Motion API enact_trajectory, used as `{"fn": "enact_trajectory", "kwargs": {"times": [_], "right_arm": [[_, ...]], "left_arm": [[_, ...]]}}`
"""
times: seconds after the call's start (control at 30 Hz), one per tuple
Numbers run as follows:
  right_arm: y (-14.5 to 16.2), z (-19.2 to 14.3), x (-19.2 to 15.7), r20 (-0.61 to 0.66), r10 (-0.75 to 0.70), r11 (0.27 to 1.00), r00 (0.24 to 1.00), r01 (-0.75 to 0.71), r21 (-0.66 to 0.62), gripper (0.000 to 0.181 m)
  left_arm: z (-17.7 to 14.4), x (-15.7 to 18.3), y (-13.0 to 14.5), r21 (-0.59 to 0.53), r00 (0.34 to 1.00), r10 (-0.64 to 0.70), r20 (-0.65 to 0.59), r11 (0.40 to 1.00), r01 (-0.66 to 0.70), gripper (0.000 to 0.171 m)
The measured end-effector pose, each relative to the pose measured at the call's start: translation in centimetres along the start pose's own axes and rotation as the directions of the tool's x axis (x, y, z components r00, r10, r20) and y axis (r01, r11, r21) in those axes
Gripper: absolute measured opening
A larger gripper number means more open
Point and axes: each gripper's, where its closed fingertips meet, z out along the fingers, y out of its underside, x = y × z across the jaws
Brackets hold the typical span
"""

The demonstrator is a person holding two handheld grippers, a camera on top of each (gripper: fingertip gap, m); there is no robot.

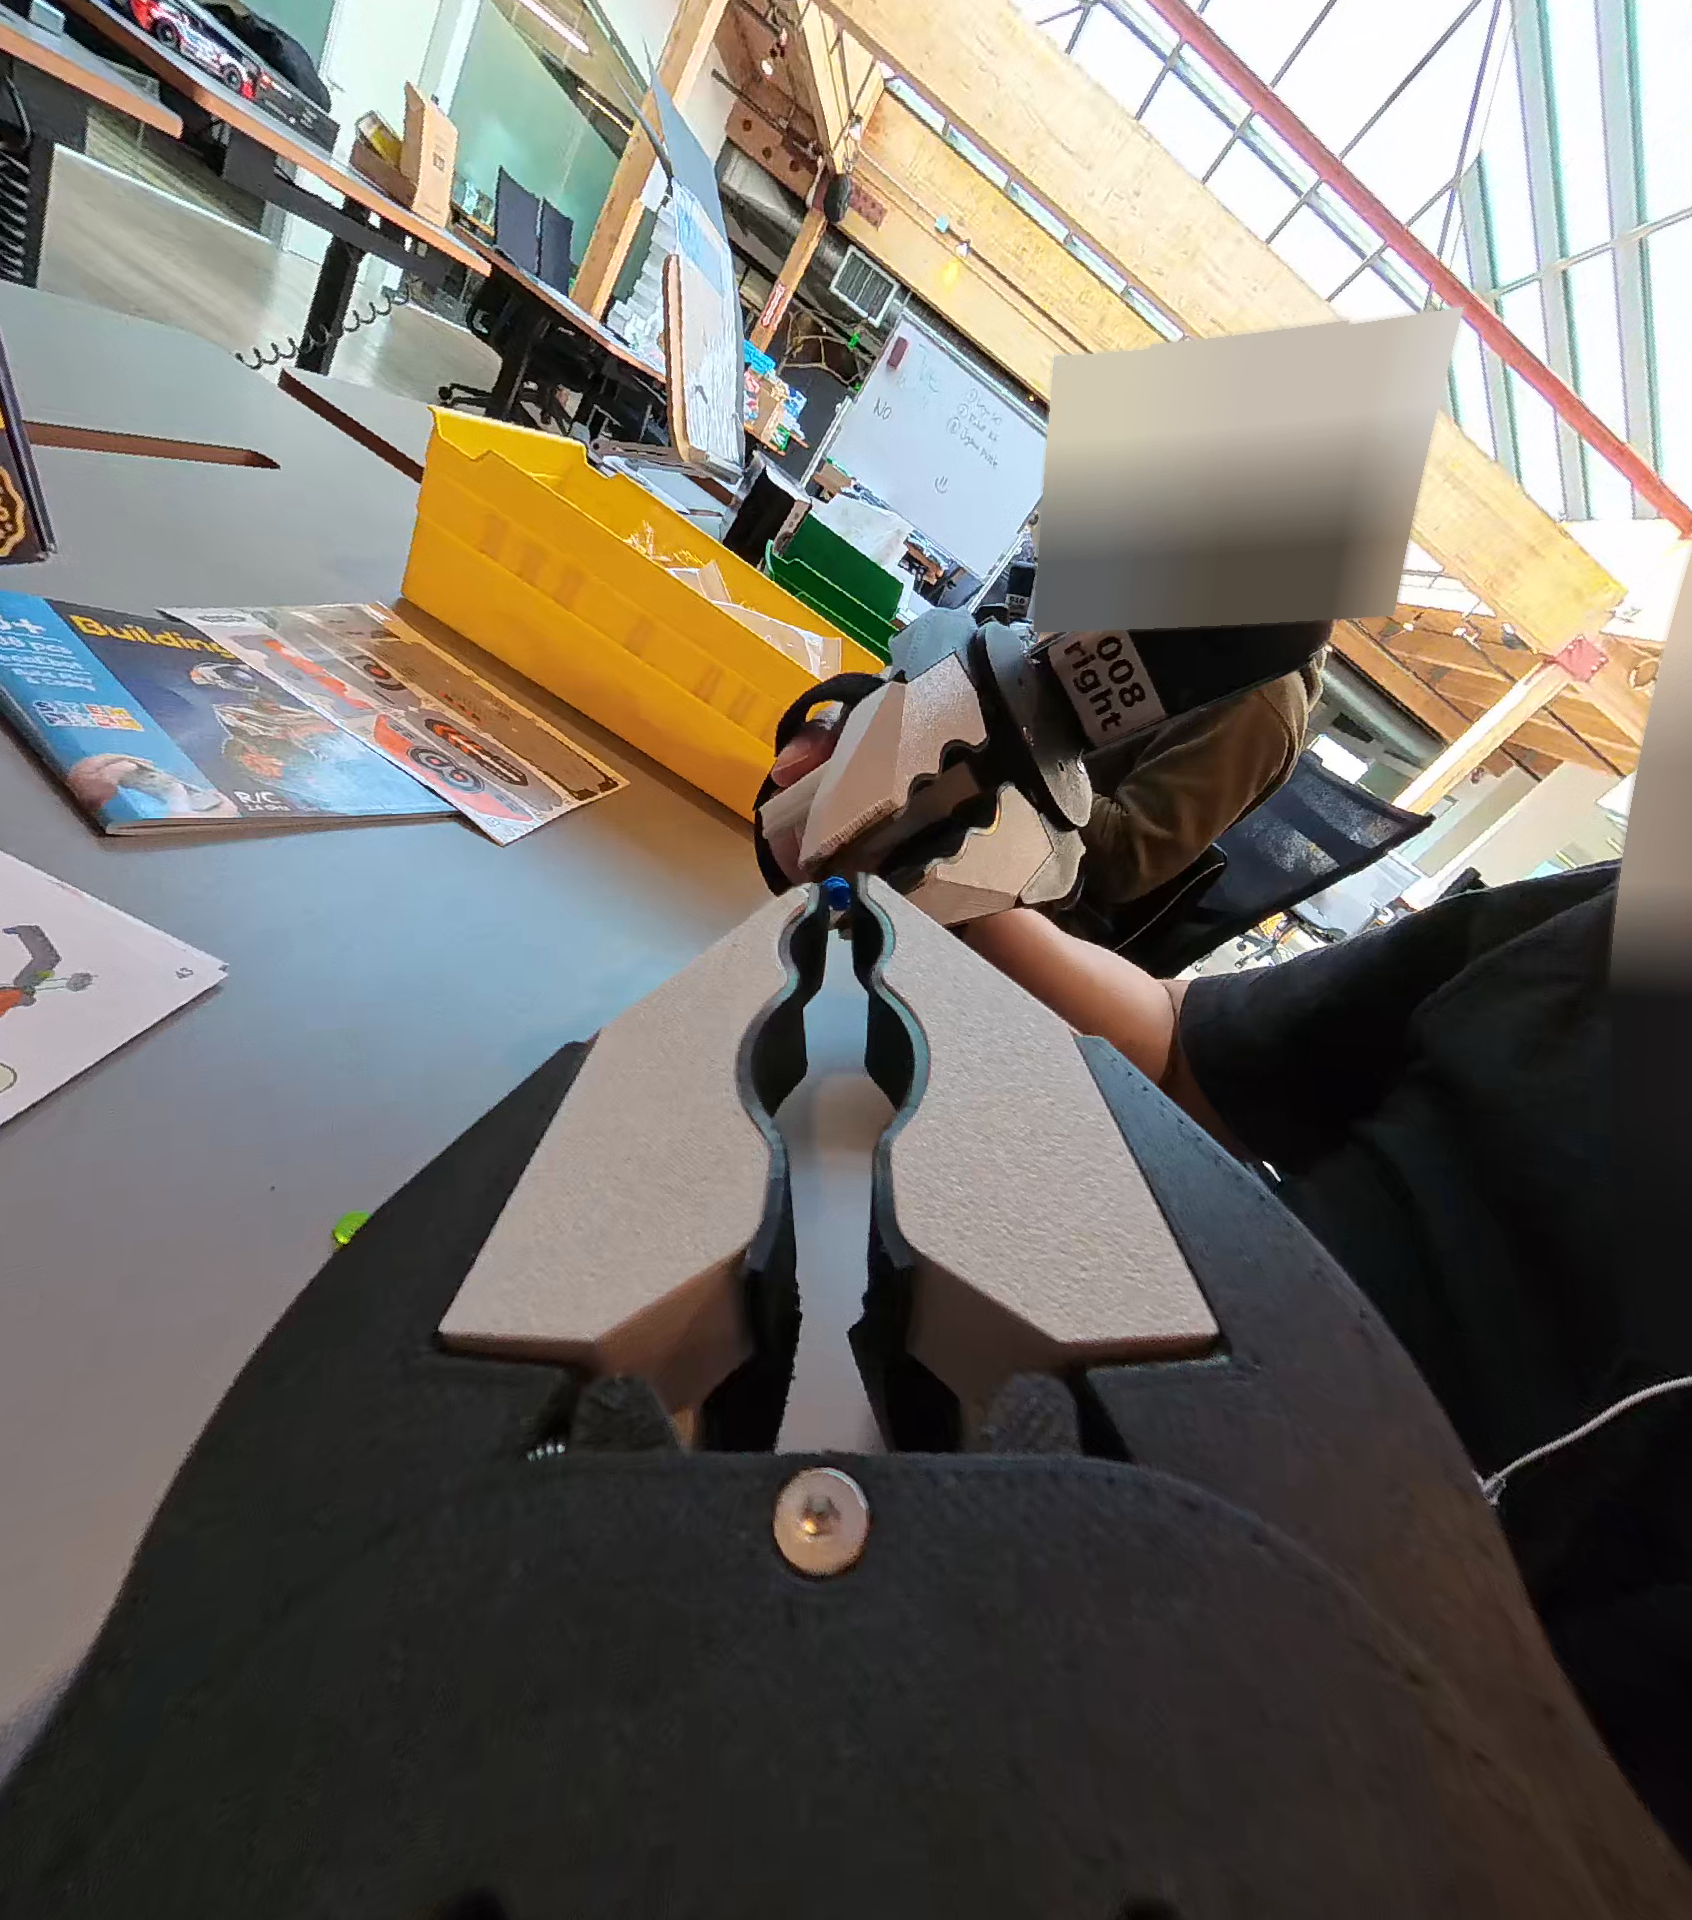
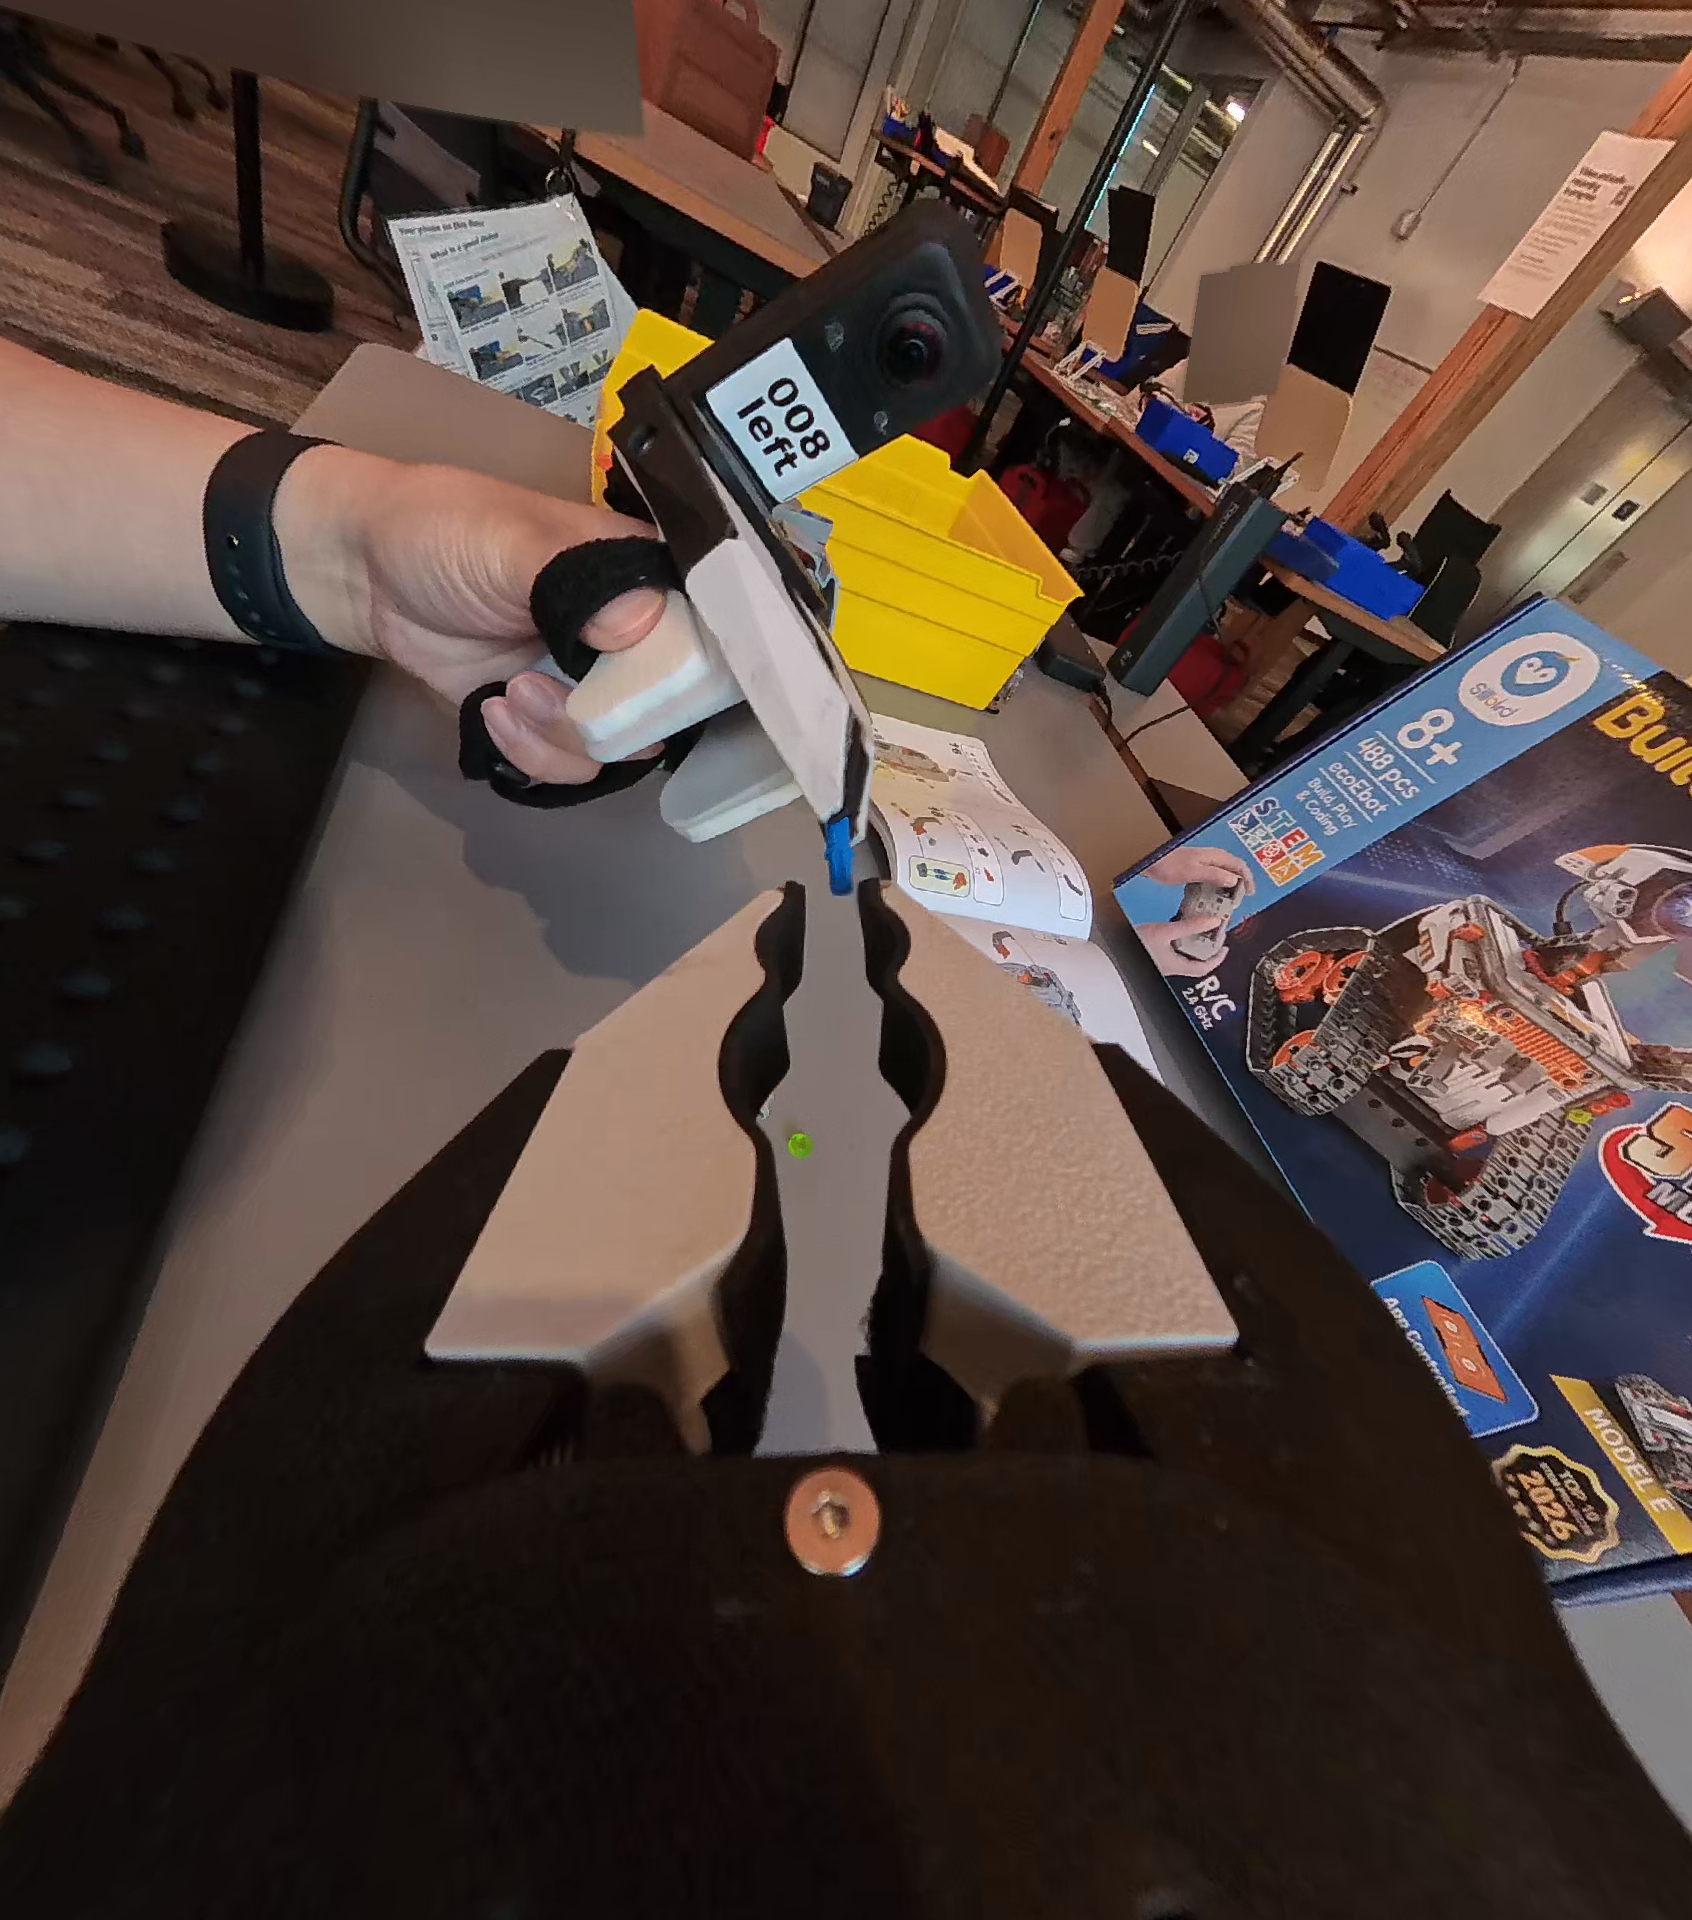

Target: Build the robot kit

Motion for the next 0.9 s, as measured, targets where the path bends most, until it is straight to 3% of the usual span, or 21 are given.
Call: {"fn": "enact_trajectory", "kwargs": {"times": [0.3,0.9], "right_arm": [[-0.2,0.0,-0.3,0.03,0.033,0.999,0.999,-0.033,0.007,0.003],[1.0,0.5,-0.6,0.039,0.02,0.998,0.999,-0.018,-0.061,0.003]], "left_arm": [[0.4,0.3,0.5,-0.023,1.0,0.014,-0.013,1.0,-0.014,0.002],[0.6,-0.6,1.7,-0.115,0.99,0.121,0.074,0.987,-0.112,0.002]]}}
